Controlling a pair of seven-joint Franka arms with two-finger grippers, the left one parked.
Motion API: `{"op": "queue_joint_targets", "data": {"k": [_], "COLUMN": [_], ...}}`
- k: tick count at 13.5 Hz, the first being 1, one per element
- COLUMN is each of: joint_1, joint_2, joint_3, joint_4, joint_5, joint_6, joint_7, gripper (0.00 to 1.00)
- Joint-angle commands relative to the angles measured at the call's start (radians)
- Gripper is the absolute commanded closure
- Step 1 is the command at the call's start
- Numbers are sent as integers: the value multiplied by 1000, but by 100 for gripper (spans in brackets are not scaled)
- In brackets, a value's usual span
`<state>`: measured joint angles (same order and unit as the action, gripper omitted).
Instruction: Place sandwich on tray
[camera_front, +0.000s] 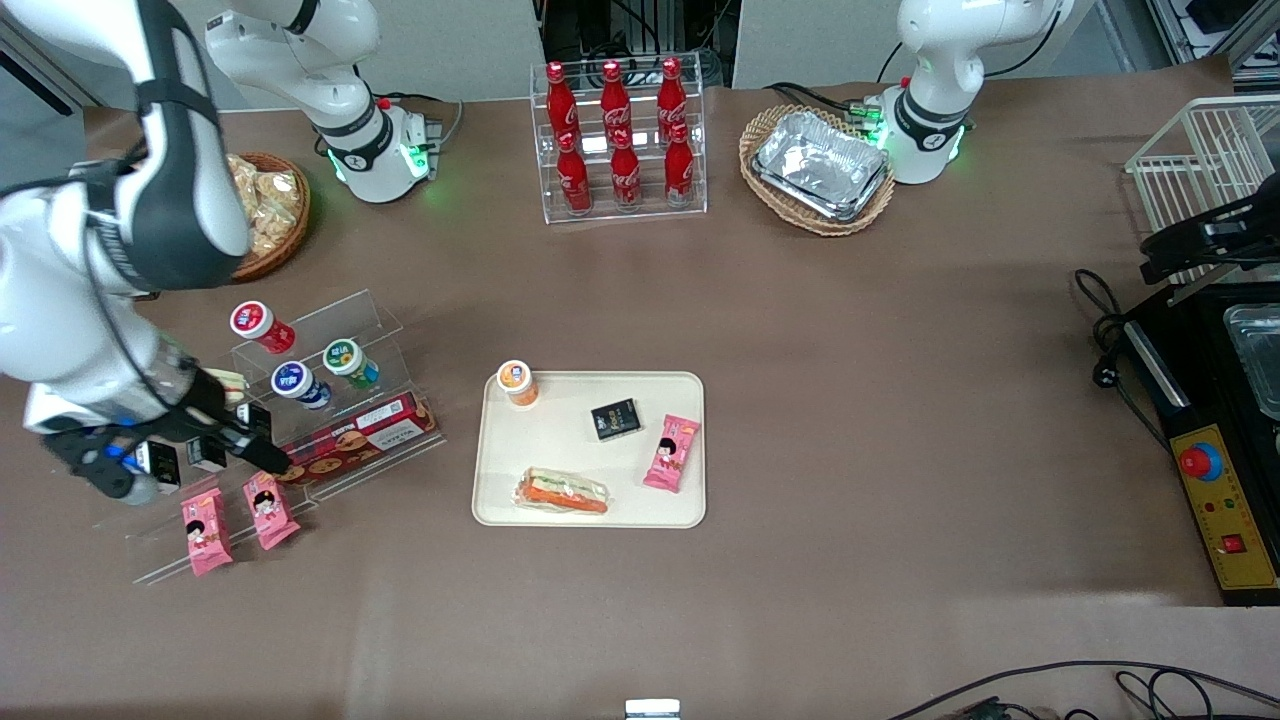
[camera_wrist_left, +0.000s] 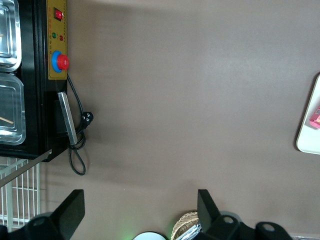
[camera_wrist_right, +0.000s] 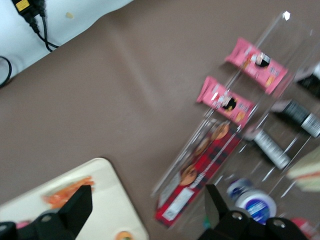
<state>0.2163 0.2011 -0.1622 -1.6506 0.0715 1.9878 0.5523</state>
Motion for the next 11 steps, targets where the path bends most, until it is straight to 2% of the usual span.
{"op": "queue_joint_targets", "data": {"k": [1, 4, 7, 11], "joint_1": [-86, -146, -150, -149], "joint_2": [-92, -166, -218, -236], "joint_3": [4, 4, -11, -11], "joint_4": [-93, -173, -200, -202], "joint_5": [-9, -6, -5, -9], "joint_6": [-6, -7, -102, -118], "joint_7": [-263, -347, -348, -354], "gripper": [0, 0, 0, 0]}}
